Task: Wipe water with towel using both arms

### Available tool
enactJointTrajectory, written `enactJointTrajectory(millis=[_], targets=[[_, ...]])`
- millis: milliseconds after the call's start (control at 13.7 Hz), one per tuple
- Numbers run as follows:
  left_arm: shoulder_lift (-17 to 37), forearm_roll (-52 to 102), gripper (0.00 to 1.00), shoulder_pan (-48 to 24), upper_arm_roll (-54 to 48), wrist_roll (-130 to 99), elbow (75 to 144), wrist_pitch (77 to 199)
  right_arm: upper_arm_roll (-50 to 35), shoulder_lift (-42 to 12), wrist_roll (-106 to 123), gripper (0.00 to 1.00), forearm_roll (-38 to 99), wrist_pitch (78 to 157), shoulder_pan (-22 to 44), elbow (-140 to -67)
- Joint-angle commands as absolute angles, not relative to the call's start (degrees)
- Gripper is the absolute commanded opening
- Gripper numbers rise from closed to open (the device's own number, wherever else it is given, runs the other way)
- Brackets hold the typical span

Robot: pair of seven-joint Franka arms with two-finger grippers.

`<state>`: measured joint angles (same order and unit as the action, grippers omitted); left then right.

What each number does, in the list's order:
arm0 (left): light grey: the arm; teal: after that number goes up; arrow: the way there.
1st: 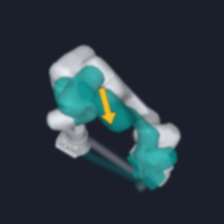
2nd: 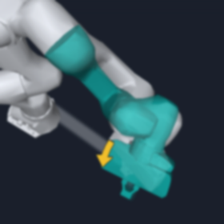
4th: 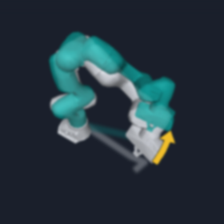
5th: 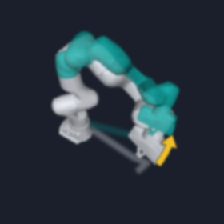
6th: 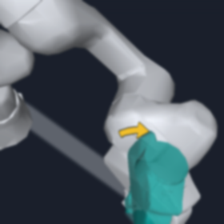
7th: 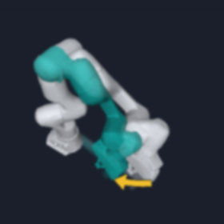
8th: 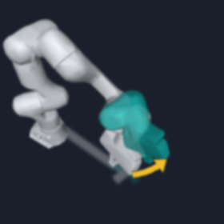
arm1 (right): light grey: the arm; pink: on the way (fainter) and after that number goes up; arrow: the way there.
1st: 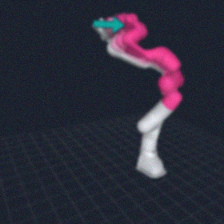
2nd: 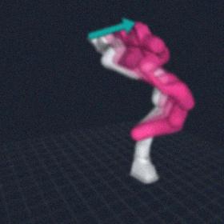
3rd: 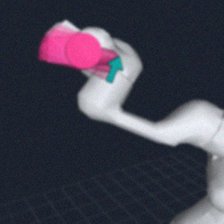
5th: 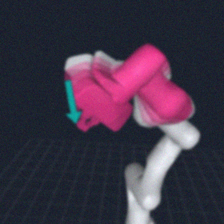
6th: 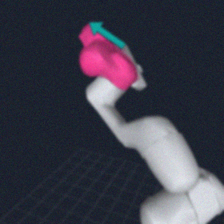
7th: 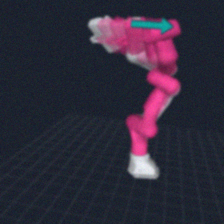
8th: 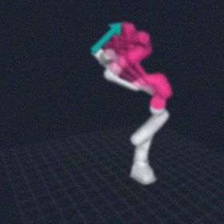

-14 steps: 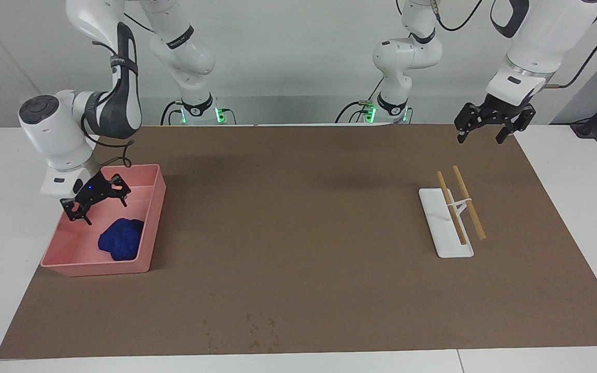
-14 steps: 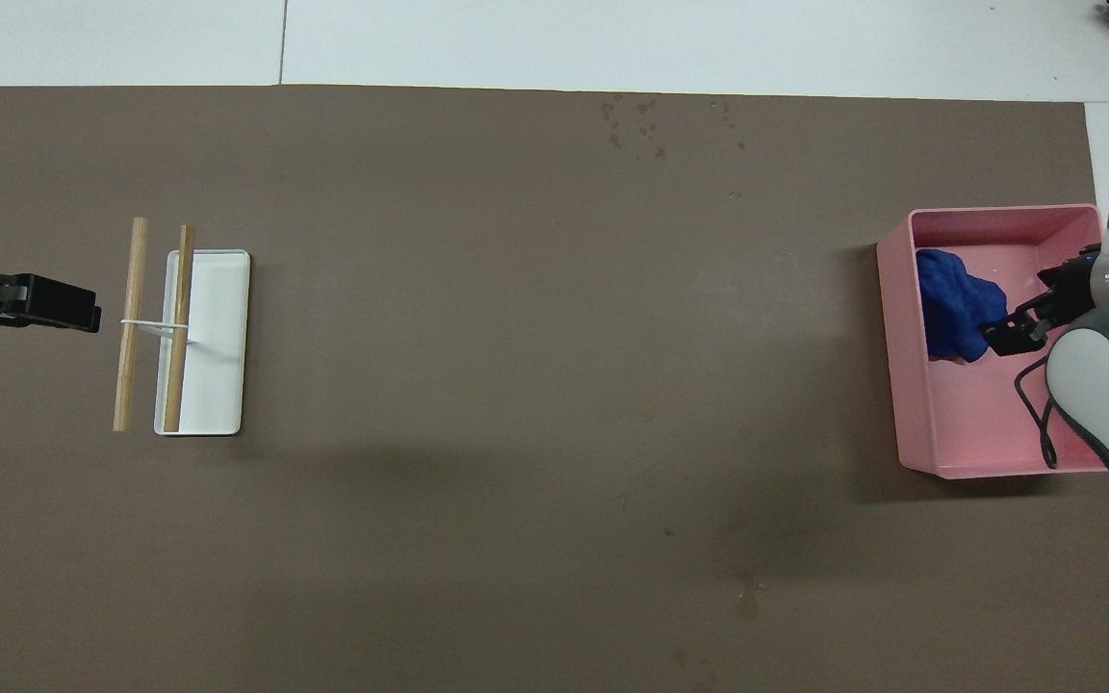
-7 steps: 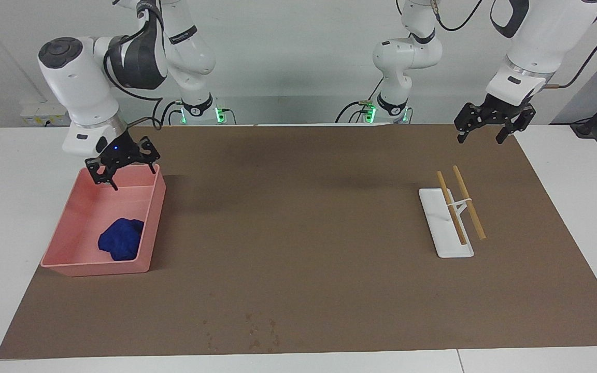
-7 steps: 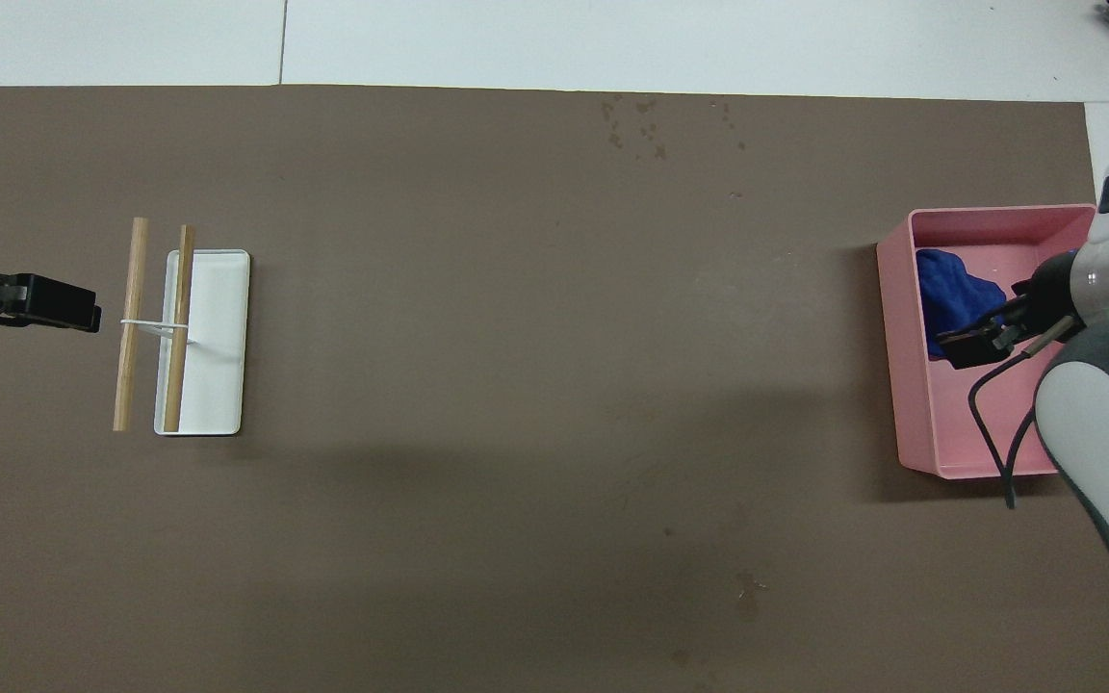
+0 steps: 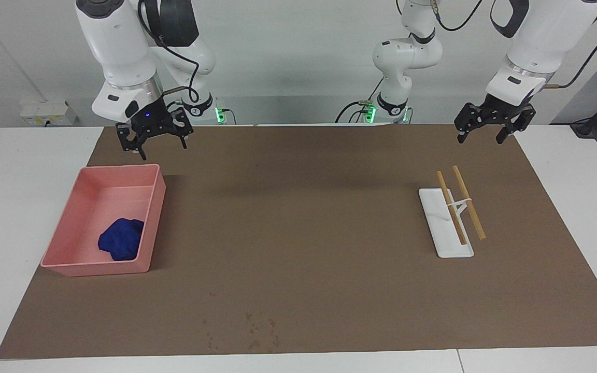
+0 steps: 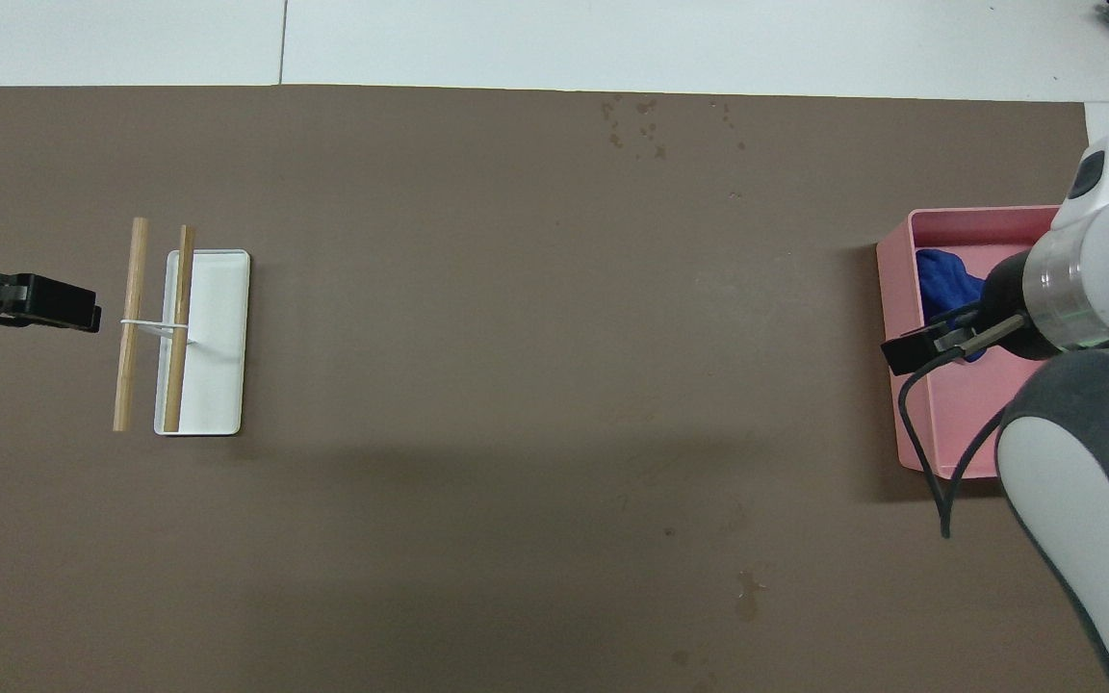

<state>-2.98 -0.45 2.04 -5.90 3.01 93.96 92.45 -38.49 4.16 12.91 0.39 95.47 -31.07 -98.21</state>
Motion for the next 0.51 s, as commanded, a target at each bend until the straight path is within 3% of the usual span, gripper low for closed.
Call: enactJointTrajectory(millis=[0,219,438], targets=[[-4.5,-1.2,1.00,2.3,-6.0,3.5,95.6,93.0,-39.5,4.8,9.5,1.00,1.7,92.0,-31.9,-96.4],[-4.5,-1.2,1.00,2.3,-6.0,3.5,95.6,93.0,-39.0,5.9,8.7,1.00,4.7,89.9,-32.0,-96.0],[-4.5,-1.2,1.00,2.3,-6.0,3.5,95.6,93.0,-38.8,4.9,6.7,1.00,5.8,86.4,-32.1,-91.1]])
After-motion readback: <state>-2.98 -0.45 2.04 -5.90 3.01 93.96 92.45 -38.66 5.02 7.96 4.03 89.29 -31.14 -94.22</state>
